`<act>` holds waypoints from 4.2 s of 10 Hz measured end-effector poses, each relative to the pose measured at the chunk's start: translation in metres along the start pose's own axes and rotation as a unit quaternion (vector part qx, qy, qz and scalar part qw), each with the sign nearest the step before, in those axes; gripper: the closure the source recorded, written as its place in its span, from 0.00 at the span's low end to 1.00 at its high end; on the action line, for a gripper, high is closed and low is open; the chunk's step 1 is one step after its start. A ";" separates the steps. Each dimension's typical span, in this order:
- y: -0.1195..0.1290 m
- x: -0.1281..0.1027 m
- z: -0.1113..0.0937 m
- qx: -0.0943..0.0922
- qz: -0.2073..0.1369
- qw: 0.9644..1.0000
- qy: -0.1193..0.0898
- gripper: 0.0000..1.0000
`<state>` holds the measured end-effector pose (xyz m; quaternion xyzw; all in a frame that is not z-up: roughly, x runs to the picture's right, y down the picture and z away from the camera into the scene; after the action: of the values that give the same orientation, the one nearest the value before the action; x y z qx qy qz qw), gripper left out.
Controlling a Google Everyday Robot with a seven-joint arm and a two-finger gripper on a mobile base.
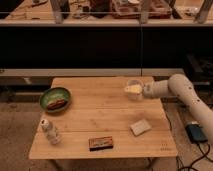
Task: Push the eraser across the table
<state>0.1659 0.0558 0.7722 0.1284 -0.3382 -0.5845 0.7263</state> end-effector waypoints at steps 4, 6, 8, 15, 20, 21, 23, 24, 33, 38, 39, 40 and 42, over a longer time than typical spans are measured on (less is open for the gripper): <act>-0.001 -0.125 -0.004 -0.062 -0.021 0.994 -0.087 0.20; -0.002 -0.143 -0.003 -0.069 -0.023 0.993 -0.098 0.23; -0.006 -0.146 -0.002 -0.072 -0.033 0.992 -0.103 0.42; -0.065 -0.284 0.063 -0.077 -0.121 0.974 -0.174 1.00; -0.101 -0.297 0.119 -0.051 -0.127 0.979 -0.150 1.00; -0.097 -0.296 0.127 -0.052 -0.120 0.980 -0.148 1.00; -0.091 -0.290 0.144 -0.047 -0.096 0.985 -0.136 1.00; -0.090 -0.288 0.149 -0.046 -0.089 0.986 -0.132 1.00; -0.081 -0.238 0.173 -0.041 -0.055 0.993 -0.093 1.00; -0.071 -0.200 0.176 -0.052 -0.066 0.995 -0.057 1.00; -0.071 -0.193 0.180 -0.054 -0.070 0.995 -0.052 1.00; -0.071 -0.189 0.183 -0.056 -0.073 0.995 -0.050 1.00; -0.073 -0.174 0.188 -0.060 -0.079 0.994 -0.037 1.00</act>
<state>-0.0256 0.2377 0.8094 0.0886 -0.3180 -0.6636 0.6713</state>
